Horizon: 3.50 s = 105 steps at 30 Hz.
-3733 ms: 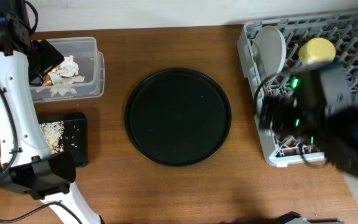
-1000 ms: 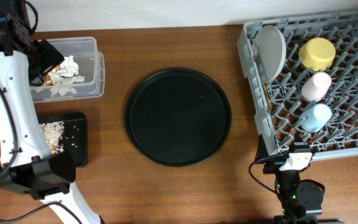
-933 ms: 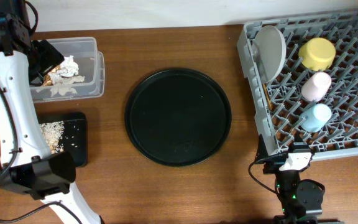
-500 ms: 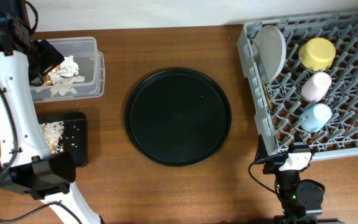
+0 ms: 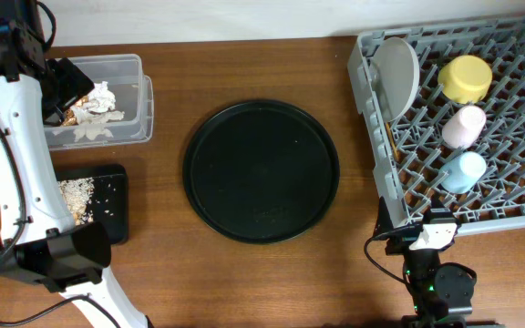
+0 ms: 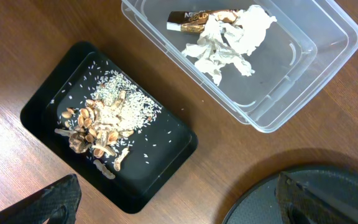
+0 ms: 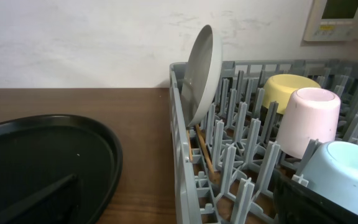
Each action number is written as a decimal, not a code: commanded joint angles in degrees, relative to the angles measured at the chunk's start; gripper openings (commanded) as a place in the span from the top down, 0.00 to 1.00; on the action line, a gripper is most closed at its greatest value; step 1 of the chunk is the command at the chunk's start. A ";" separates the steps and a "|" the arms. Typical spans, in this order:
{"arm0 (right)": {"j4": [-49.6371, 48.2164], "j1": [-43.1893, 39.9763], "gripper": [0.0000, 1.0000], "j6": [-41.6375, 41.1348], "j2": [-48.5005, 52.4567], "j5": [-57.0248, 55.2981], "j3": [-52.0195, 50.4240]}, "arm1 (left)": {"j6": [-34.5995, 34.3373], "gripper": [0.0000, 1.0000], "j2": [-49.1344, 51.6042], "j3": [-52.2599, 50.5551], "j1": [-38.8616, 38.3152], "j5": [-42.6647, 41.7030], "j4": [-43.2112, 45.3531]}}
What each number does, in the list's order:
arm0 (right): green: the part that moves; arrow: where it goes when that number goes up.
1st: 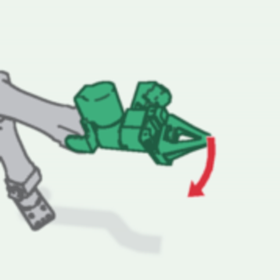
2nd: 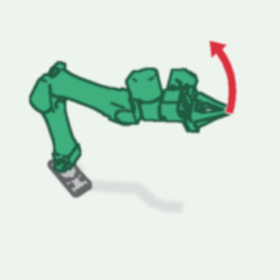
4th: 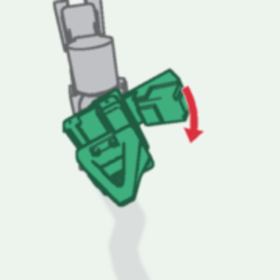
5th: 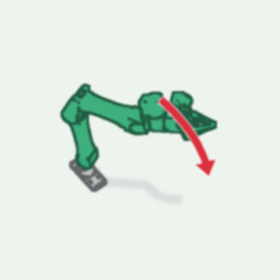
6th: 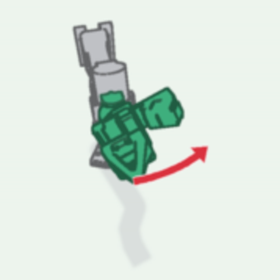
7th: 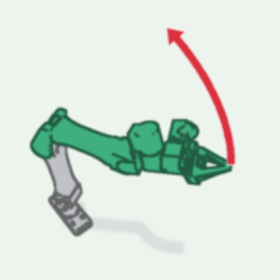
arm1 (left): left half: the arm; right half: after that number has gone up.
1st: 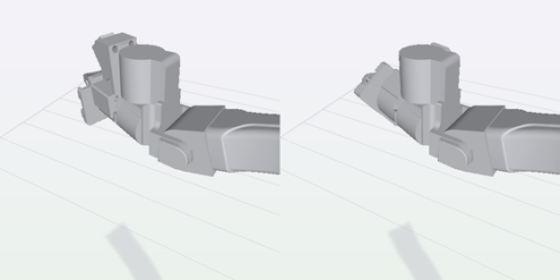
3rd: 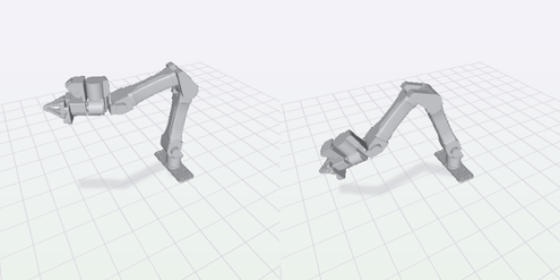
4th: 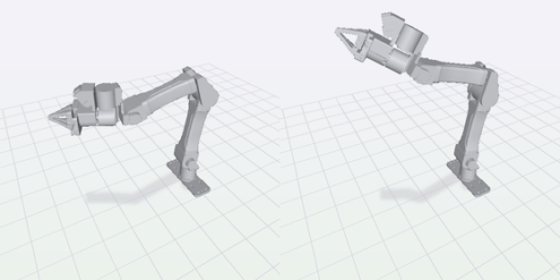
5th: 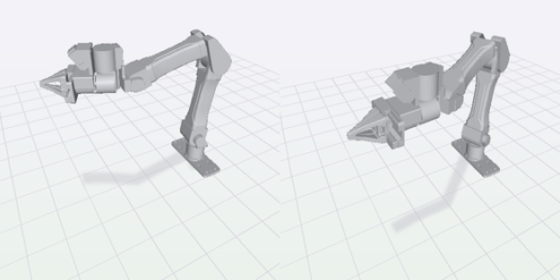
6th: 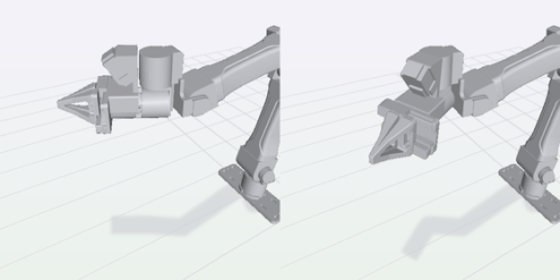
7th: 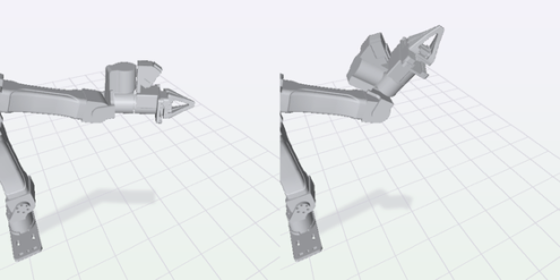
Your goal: Sort waste into correct bins and load items into the dishwasher rack
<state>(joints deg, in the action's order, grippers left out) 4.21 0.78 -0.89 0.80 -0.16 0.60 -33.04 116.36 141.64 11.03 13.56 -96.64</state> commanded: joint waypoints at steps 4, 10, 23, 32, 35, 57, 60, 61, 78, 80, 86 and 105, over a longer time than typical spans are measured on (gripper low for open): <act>0.35 -0.50 0.02 -0.22 -0.61 0.35 -0.28 | 1.49 0.01 -0.24 0.52 0.13 1.07 -0.07; 0.35 -0.50 0.02 -0.22 -0.61 0.35 -0.28 | 7.54 0.01 -1.44 0.52 0.11 0.02 -0.09; 0.35 -0.50 0.02 -0.22 -0.61 0.35 -0.28 | 14.49 0.01 -19.47 -26.03 -5.05 2.73 11.19; 0.35 -0.50 0.02 -0.22 -0.61 0.35 -0.28 | 25.03 0.01 -49.09 -68.96 -10.82 1.03 38.73; 0.35 -0.50 0.02 -0.22 -0.61 0.35 -0.28 | 27.85 0.01 -59.14 -81.18 -10.86 -2.58 46.64; 0.35 -0.50 0.02 -0.22 -0.61 0.35 -0.28 | 30.10 0.01 -99.27 -125.37 -10.88 -12.44 77.07; 0.35 -0.50 0.02 -0.20 -0.61 0.35 -0.28 | 30.10 0.01 -101.50 -128.72 -10.88 -14.78 80.61; 0.35 -0.50 0.02 -0.22 -0.61 0.35 -0.28 | 30.10 0.01 -102.53 -130.14 -10.88 -15.67 82.09; 0.35 -0.50 0.02 -0.22 -0.61 0.35 -0.28 | 30.10 0.01 -113.48 -141.13 -13.51 -13.35 94.60; 0.35 -0.50 0.02 -0.22 -0.61 0.35 -0.28 | 30.12 0.01 -115.58 -141.13 -13.51 -12.15 94.44; 0.35 -0.50 0.02 -0.22 -0.61 0.35 -0.28 | 30.14 0.01 -116.08 -141.13 -13.51 -10.82 91.97; 0.35 -0.50 0.02 -0.22 -0.61 0.35 -0.28 | 35.47 0.01 -116.08 -141.11 -14.40 -12.33 91.82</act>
<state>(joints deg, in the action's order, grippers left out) 4.25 0.67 -1.08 0.62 0.03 0.62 0.73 0.80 0.86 -3.07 1.89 -4.69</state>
